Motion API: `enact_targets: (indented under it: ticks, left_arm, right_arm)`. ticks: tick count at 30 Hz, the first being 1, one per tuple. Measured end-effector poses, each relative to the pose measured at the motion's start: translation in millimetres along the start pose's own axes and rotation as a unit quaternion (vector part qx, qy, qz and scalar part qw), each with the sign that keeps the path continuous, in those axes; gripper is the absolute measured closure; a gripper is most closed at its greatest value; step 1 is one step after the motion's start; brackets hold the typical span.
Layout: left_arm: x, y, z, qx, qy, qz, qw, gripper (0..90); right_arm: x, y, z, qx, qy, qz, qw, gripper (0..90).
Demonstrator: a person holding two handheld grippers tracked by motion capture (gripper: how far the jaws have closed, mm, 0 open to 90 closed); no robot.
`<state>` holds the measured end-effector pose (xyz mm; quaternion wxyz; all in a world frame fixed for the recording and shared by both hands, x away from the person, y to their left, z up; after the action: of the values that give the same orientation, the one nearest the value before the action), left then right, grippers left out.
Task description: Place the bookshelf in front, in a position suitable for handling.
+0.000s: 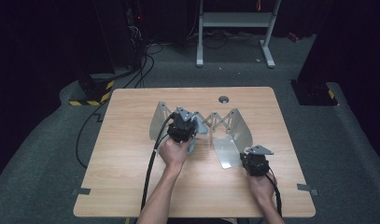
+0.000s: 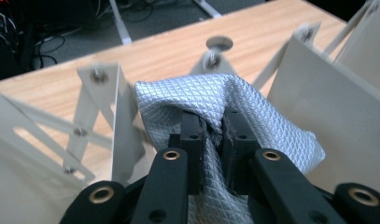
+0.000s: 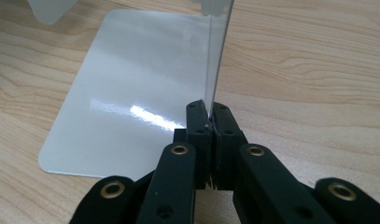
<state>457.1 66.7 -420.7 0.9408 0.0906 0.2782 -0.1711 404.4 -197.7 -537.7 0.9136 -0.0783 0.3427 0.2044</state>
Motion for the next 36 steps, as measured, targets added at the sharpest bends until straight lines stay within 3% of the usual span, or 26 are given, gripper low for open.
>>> enact_targets:
  ticks: [4, 7, 14, 24, 31, 36]
  left_arm:
    - [3.4, -6.5, 7.7, 0.007, -0.008, -0.006, 0.9999, 80.3]
    - [12.4, -10.7, 8.1, 0.01, 0.001, -0.012, 0.9999, 80.2]
    - [37.4, -14.0, -1.2, 0.019, 0.031, -0.015, 0.9992, 80.3]
    - [58.9, -19.2, -16.9, 0.026, 0.064, -0.028, 0.9972, 80.3]
    - [72.2, -18.8, -34.2, 0.014, 0.096, -0.036, 0.9946, 80.4]
    - [66.7, -17.4, -28.2, 0.014, 0.081, -0.035, 0.996, 80.4]
  right_arm:
    - [0.0, 0.2, 0.0, 0.0, 0.0, 0.0, 1.0, 88.3]
    - [0.0, 0.3, 0.0, -0.001, 0.0, 0.001, 1.0, 88.3]
    - [0.0, 0.3, 0.0, -0.001, 0.0, 0.001, 1.0, 88.3]
    - [0.1, 0.9, 0.0, -0.001, 0.0, 0.002, 1.0, 88.0]
    - [0.1, 1.3, 0.0, -0.001, 0.0, 0.002, 1.0, 88.0]
    - [0.0, 1.2, 0.0, -0.002, 0.0, 0.002, 1.0, 87.9]
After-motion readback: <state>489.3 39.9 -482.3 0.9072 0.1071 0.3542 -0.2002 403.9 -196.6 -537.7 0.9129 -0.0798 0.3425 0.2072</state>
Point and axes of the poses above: each handheld gripper's, and its own axes: x roughly forward along the jaws, z roughly out of its top, y roughly to its left, the point moved 2 cm from there along x, roughly forward along the jaws, and after that the axes turned 2 degrees about z, right-handed, at the moved point
